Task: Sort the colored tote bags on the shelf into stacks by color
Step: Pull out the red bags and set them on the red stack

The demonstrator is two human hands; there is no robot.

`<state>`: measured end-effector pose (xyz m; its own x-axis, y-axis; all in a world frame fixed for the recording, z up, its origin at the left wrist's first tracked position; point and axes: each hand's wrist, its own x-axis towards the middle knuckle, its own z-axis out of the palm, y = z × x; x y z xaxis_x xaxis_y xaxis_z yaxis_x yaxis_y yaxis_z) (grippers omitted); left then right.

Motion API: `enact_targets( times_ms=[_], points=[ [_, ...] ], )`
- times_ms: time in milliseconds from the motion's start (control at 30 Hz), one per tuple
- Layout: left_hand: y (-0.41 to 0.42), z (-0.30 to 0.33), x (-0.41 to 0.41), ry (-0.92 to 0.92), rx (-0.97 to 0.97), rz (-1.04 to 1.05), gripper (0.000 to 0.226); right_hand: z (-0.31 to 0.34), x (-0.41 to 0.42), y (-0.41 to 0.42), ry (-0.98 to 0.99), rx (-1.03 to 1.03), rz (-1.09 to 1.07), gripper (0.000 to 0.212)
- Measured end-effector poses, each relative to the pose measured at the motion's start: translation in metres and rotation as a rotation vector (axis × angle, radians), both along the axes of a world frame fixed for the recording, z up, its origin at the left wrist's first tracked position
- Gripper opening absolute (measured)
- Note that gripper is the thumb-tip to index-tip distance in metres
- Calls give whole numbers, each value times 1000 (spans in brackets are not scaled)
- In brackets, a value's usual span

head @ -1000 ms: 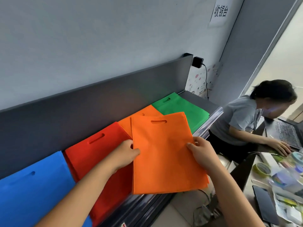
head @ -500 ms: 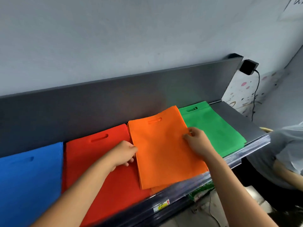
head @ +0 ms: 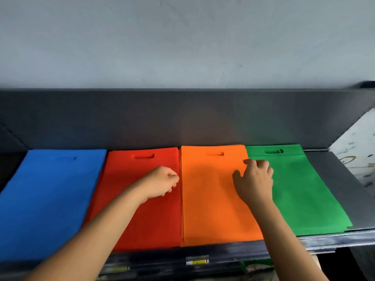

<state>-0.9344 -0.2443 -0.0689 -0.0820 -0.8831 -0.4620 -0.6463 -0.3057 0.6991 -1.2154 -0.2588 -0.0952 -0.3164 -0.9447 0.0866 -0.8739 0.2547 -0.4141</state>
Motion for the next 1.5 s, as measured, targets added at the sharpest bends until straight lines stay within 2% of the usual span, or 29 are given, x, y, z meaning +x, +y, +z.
enact_targets(
  times_ms=[67,167,300,333,400,633,800,1100,1300,1500],
  points=[
    [11,9,19,9,-79,69,22,1,28,-8,-108,-40,174,43],
    [37,12,62,5,-144,203,20,6,86,-12,-371,46,340,35],
    [91,17,134,-15,-166,368,19,21,188,5,-828,316,387,33],
    [109,19,154,-15,-169,409,19,25,217,13,-885,373,429,31],
    [146,25,194,-18,-173,492,19,32,271,32,-901,416,528,26],
    [291,54,333,21,-274,900,19,51,424,127,-912,508,755,36],
    [385,76,420,-51,-301,1078,21,56,517,191,-932,540,848,32],
    [468,73,521,-114,-296,1081,21,47,654,264,-1008,554,932,30],
    [465,59,569,-111,-277,1062,19,38,695,268,-972,645,888,31],
    [437,25,624,-104,-267,1065,17,39,743,228,-979,545,882,23]
  ],
)
